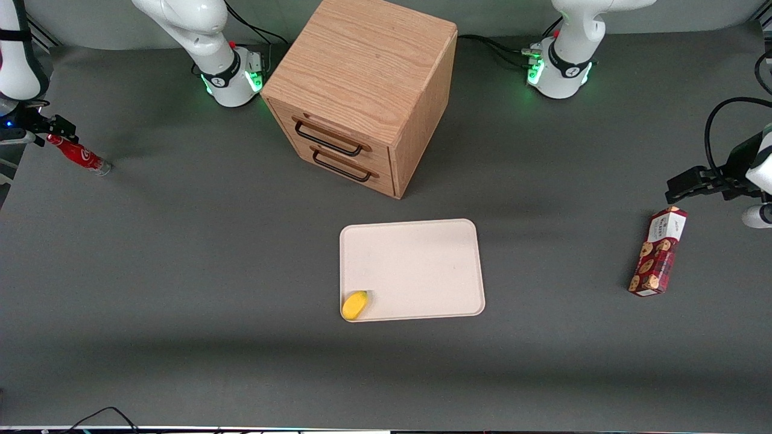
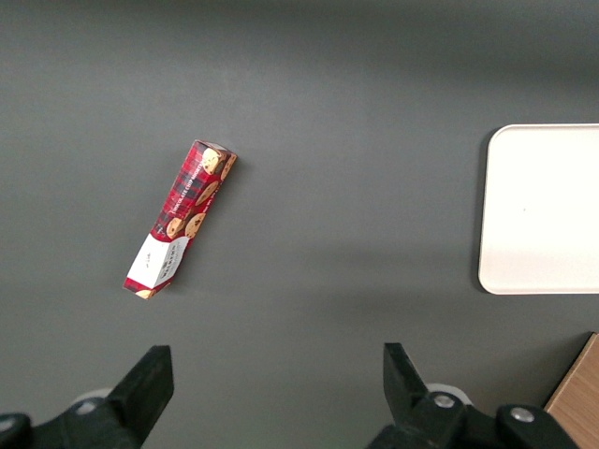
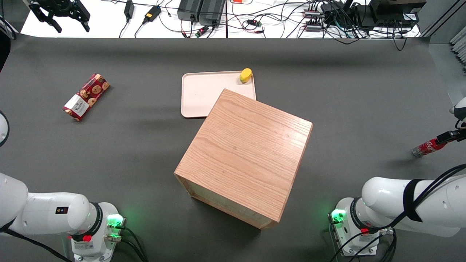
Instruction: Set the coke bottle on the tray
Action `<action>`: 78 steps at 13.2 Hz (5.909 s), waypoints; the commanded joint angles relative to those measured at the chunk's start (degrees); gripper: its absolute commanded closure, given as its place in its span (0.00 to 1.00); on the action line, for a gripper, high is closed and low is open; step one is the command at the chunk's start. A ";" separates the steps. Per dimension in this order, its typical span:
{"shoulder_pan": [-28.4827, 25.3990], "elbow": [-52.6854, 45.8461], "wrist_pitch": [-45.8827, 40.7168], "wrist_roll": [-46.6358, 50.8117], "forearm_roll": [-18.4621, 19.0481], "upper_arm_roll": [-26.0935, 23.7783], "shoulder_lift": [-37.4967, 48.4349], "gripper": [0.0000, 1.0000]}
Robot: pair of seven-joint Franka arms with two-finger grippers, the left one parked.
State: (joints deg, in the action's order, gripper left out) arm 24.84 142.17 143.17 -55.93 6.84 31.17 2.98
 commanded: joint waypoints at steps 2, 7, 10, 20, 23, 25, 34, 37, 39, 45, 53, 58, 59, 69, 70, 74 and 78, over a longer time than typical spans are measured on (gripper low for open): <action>0.12 0.12 1.15 -1.64 -0.43 0.21 -0.26 0.64; -0.50 -0.14 1.15 -0.76 -1.13 0.03 -0.52 1.00; -0.93 -0.32 0.63 -0.67 -1.13 -0.06 -0.35 1.00; -2.78 -26.22 -26.77 21.54 -1.13 -17.44 0.89 1.00; -2.70 -38.07 -37.05 30.15 -1.13 -25.87 -1.30 1.00; -2.52 -45.90 -42.33 37.00 -1.22 -31.06 -4.02 1.00; -4.88 -70.70 -55.54 70.66 -0.43 -56.29 -17.21 1.00; -15.31 -73.52 -55.45 82.70 0.01 -56.48 -20.90 1.00; -23.92 -77.11 -55.45 91.75 3.68 -56.48 -25.89 1.00; -38.90 -82.85 -49.40 105.50 8.63 -55.52 -37.77 1.00; -44.44 -80.74 -41.83 105.59 9.24 -55.34 -48.49 1.00; -46.64 -80.56 -39.46 107.00 14.16 -55.25 -53.08 1.00; -46.64 -80.56 -39.46 107.00 14.34 -55.25 -53.08 1.00; -46.47 -80.74 -39.28 105.95 15.13 -54.46 -52.47 0.00; -46.29 -80.82 -39.28 104.99 15.13 -54.55 -52.12 0.00; -43.23 -80.65 -40.15 99.45 14.43 -54.90 -46.94 0.00; -36.46 -79.43 -45.50 88.05 6.00 -54.37 -38.69 0.00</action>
State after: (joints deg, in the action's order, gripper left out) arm -14.86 60.18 100.97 38.20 16.48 -23.48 -41.03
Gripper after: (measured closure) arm 0.000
